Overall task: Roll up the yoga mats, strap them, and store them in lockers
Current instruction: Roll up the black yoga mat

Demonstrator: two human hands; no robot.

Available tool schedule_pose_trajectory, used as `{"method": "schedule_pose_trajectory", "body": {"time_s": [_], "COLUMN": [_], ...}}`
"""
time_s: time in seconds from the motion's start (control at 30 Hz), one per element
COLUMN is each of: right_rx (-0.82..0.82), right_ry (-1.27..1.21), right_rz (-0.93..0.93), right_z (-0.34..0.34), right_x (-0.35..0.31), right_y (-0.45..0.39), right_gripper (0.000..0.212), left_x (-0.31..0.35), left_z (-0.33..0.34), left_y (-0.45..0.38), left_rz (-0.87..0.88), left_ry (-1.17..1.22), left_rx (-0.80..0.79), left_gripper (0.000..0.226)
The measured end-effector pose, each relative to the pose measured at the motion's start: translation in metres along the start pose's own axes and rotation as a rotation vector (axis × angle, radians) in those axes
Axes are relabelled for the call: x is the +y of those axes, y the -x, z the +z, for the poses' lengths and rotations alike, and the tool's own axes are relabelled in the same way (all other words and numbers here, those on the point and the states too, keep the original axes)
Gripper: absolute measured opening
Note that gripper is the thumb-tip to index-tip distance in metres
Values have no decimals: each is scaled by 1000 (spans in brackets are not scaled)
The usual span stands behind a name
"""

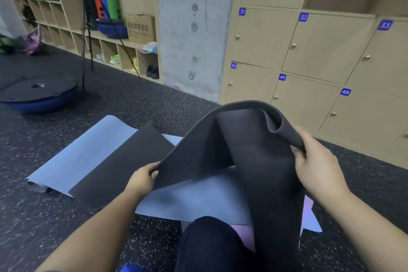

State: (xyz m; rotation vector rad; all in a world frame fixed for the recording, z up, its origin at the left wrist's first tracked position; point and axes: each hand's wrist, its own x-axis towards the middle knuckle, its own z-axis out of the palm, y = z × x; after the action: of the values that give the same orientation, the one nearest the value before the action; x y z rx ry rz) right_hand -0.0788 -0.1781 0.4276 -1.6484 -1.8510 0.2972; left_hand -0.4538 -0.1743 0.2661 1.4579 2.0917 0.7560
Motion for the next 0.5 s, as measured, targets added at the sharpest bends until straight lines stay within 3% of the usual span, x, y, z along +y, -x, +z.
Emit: {"method": "schedule_pose_trajectory", "body": {"time_s": [0.2, 0.37, 0.5], "right_rx": [-50, -36, -23], "right_ry": [-39, 2, -149], "right_rz": [20, -7, 115], "right_z": [2, 1, -3], "right_x": [-6, 0, 12], "right_y": [-1, -16, -41], "right_gripper": [65, 75, 76], "left_x": [20, 57, 114], "left_z": [5, -6, -19], "left_y": [-24, -61, -97], "left_rz": [1, 112, 144], "left_ry": [58, -3, -31], "left_rx": [69, 169, 259], "left_gripper": [26, 22, 22]}}
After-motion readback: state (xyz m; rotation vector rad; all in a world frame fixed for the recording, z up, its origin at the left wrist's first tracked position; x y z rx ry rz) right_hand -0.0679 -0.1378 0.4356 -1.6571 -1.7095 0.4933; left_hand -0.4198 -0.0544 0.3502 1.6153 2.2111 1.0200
